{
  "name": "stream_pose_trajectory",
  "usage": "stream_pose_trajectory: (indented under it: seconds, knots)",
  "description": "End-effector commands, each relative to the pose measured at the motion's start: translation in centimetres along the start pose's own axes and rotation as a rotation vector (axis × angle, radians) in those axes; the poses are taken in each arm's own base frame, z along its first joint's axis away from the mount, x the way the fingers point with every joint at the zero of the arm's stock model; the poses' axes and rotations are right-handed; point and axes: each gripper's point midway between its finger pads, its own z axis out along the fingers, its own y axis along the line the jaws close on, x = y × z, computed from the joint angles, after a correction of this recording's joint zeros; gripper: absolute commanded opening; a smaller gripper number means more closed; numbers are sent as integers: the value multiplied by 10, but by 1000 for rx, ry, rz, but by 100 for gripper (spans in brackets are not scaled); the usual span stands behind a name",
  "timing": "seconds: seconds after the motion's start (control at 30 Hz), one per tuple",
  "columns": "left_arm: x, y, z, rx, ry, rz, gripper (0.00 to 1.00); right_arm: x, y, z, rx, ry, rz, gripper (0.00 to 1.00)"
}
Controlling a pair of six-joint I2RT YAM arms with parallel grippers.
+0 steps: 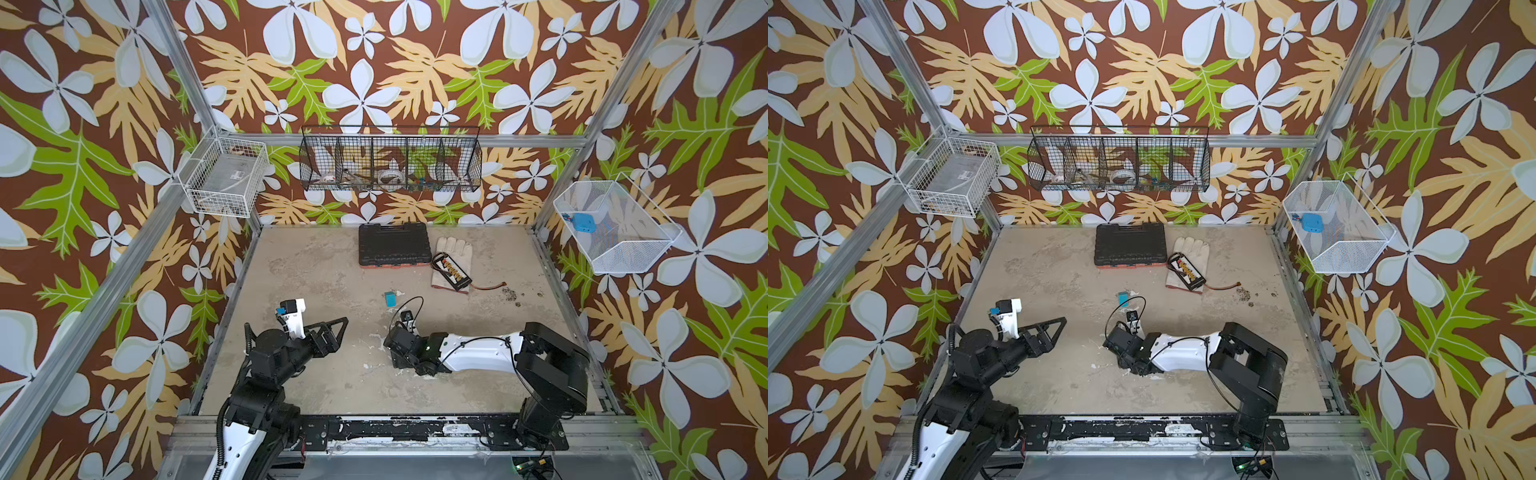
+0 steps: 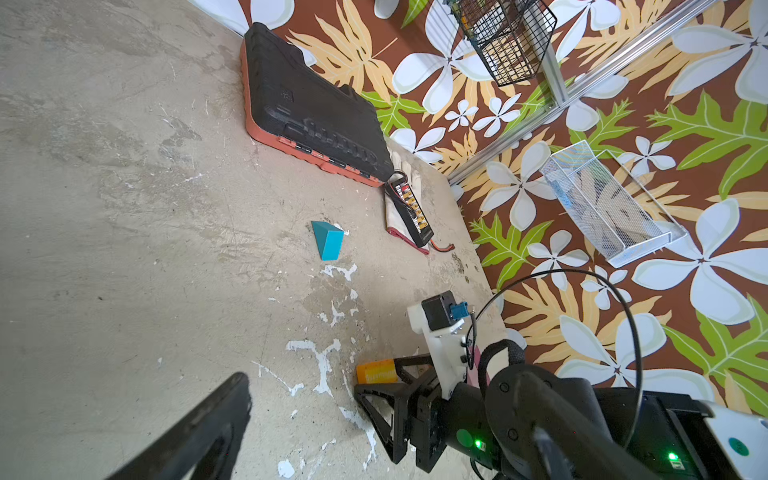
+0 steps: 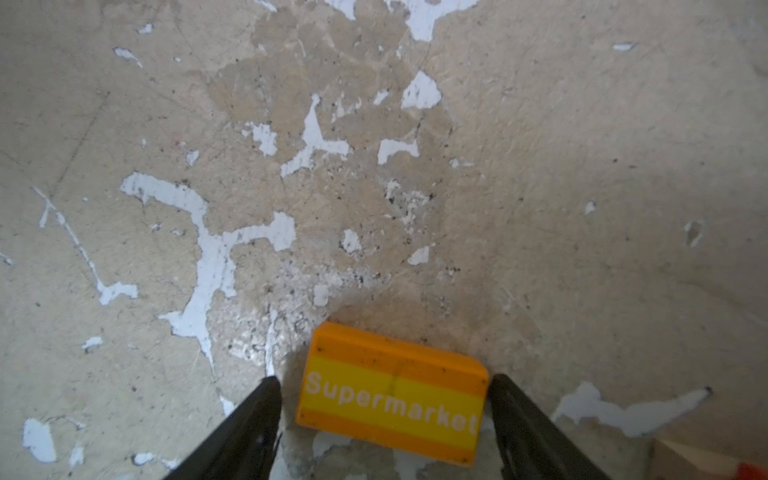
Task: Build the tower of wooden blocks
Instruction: 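Carry the orange 'Supermarket' block over the stack with the right gripper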
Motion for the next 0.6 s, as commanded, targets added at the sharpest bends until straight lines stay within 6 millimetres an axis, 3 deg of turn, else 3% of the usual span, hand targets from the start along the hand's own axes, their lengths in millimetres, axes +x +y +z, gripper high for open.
stream_pose_trajectory:
  seconds: [0.0, 0.33, 0.57]
  knots:
    - [-2, -4, 0, 20, -8, 4, 100, 7, -2, 3, 14, 28, 8, 75]
    - [-2, -4, 0, 19, -8, 4, 100, 7, 2, 2, 11, 30, -5, 56]
    - [-2, -4, 0, 19, -7, 4, 100, -1, 3, -6, 8, 17, -17, 50]
